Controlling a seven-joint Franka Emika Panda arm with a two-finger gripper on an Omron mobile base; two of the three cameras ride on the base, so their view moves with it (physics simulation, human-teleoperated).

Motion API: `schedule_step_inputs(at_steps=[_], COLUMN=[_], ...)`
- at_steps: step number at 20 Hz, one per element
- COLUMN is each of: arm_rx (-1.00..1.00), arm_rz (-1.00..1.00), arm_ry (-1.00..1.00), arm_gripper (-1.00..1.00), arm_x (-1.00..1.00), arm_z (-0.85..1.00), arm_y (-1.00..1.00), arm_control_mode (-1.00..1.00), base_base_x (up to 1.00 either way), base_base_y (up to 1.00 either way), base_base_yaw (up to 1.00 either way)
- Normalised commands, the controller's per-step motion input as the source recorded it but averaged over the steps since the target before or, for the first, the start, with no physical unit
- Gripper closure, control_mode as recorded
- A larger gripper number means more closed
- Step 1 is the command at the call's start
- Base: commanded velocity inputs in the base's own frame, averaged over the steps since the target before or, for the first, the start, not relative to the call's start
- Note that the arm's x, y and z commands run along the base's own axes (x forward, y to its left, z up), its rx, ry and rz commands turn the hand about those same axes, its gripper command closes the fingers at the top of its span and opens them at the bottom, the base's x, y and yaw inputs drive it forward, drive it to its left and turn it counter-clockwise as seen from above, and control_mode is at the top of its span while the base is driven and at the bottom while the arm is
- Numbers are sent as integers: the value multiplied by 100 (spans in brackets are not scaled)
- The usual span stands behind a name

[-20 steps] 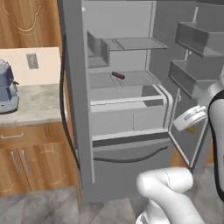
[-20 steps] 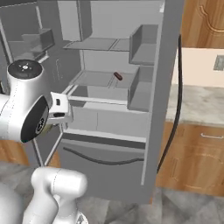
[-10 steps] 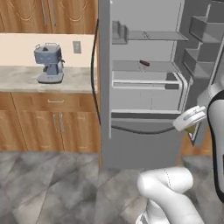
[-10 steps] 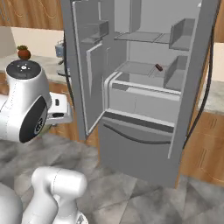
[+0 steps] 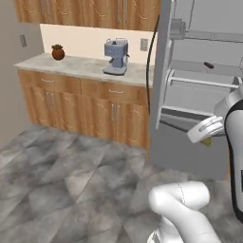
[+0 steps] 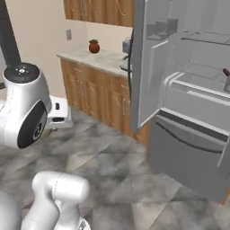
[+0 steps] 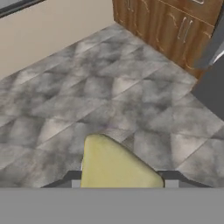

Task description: Retrieve the sausage and cheese from the fridge and place them on the cutting board on the counter.

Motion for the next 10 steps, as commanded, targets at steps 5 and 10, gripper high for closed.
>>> schedule_step_inputs(at_steps=[5, 10], arm_rx=[0, 0], arm_rz=[0, 0], arm_ry=[0, 0], arm_gripper=[100, 100], arm_x=[0, 0], arm_z=[0, 0], arm_y=[0, 0], arm_control_mode=[100, 100], base_base_x=[-29, -25], base_base_y=[18, 1], base_base_yaw=[83, 98])
